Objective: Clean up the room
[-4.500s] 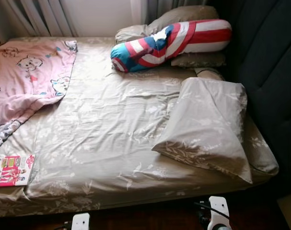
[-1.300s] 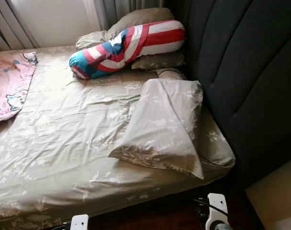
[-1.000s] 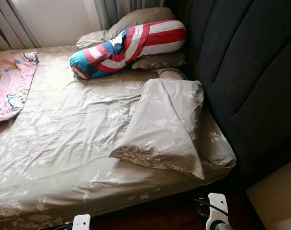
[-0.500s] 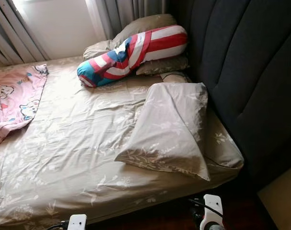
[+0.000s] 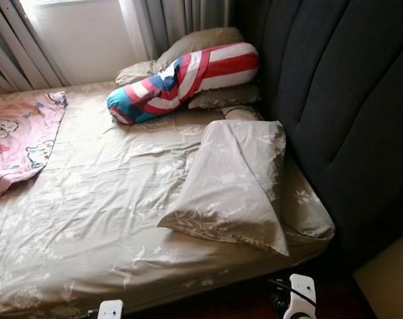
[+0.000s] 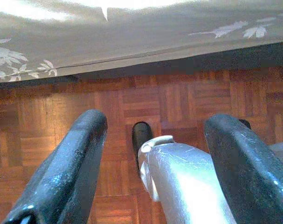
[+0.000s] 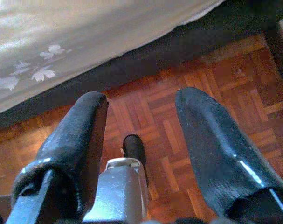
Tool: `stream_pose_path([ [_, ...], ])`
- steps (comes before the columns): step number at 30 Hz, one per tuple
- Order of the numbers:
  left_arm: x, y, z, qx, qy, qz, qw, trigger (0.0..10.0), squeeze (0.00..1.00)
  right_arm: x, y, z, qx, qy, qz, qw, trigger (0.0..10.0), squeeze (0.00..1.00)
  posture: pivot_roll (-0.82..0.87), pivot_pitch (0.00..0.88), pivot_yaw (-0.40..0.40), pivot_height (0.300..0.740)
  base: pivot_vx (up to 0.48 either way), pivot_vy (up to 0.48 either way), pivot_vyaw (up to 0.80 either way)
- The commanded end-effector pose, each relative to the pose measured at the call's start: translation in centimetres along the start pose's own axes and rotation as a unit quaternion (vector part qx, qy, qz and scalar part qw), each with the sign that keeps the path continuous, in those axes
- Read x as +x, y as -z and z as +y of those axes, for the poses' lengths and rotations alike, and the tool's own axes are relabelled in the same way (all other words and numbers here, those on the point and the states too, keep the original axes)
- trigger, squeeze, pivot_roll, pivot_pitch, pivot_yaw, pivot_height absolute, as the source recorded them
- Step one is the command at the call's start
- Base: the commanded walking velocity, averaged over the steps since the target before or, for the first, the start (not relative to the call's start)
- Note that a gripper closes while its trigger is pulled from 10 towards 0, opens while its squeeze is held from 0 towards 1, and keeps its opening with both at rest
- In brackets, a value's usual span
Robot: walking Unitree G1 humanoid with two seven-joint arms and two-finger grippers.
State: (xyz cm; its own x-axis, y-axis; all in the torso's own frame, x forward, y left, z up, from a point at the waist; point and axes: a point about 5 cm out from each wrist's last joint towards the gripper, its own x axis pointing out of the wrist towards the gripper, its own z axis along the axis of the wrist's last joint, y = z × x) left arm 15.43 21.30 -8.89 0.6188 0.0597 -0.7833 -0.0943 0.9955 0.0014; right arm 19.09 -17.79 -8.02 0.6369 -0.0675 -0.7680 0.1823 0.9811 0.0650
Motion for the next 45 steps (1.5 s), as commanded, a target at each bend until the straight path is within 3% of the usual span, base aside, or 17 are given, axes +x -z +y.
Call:
stream_pose_path([
  [1,-0.15,0.51,0.08,-0.002,-0.002,0.007,1.0,10.0,0.0,-0.03,0.16,-0.04,0.003,0.002,0.003,1.0,10.0,0.0,-0.07,0.0,0.031,0.74,0.304,0.0,0.0],
  [22,-0.13,0.51,0.16,0.006,-0.011,0.01,1.0,10.0,0.0,-0.01,0.04,-0.1,0.006,0.003,0.0,1.0,10.0,0.0,-0.05,0.02,0.026,0.74,0.318,0.0,0.0],
  [45,-0.11,0.41,0.01,0.003,-0.008,0.005,1.0,10.0,0.0,-0.01,-0.07,-0.31,0.008,0.006,-0.002,1.0,10.0,0.0,-0.04,0.071,0.014,0.74,0.0,-0.055,0.0],
])
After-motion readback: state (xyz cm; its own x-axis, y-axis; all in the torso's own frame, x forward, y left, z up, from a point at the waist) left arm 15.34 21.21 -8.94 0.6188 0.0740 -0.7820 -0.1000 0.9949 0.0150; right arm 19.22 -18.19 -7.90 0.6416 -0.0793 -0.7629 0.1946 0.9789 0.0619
